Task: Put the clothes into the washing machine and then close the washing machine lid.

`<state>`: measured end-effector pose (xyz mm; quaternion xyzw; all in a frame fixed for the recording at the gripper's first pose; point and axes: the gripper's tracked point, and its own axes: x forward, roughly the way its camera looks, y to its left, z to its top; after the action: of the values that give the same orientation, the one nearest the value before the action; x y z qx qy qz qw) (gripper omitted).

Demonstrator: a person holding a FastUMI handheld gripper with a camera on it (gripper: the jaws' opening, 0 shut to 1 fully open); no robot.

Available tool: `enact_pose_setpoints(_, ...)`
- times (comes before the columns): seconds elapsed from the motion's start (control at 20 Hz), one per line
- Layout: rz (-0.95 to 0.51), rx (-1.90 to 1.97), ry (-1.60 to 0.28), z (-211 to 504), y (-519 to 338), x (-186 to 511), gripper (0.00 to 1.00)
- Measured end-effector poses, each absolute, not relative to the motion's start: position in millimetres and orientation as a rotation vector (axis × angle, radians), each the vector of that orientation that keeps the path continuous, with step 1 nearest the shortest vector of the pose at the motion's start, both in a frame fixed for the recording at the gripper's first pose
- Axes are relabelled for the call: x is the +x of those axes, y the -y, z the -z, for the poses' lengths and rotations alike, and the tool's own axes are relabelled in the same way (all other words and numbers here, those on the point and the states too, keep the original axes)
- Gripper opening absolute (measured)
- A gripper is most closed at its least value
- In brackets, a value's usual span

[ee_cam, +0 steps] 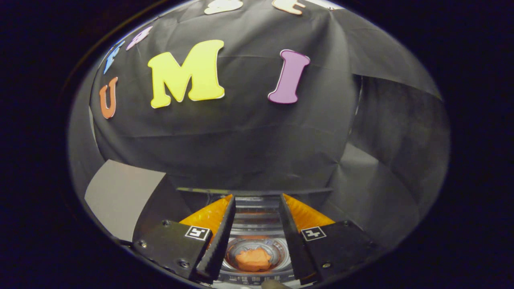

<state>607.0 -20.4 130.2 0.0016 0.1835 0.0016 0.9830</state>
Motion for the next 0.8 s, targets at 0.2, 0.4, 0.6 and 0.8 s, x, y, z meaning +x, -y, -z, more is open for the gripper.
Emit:
enact_pose_setpoints(0.2, -0.037, 0.019, -0.412, -118.7, 23.9, 654.5, 0.69)
enact_pose_setpoints(0.4, -0.033, 0.039, -0.449, -102.3, 30.7, 686.6, 0.69)
enact_pose_setpoints(0.6, -0.029, 0.036, -0.477, -84.8, 31.1, 707.3, 0.69)
enact_pose_setpoints(0.8, -0.020, 0.015, -0.456, -76.5, 28.5, 713.2, 0.69)
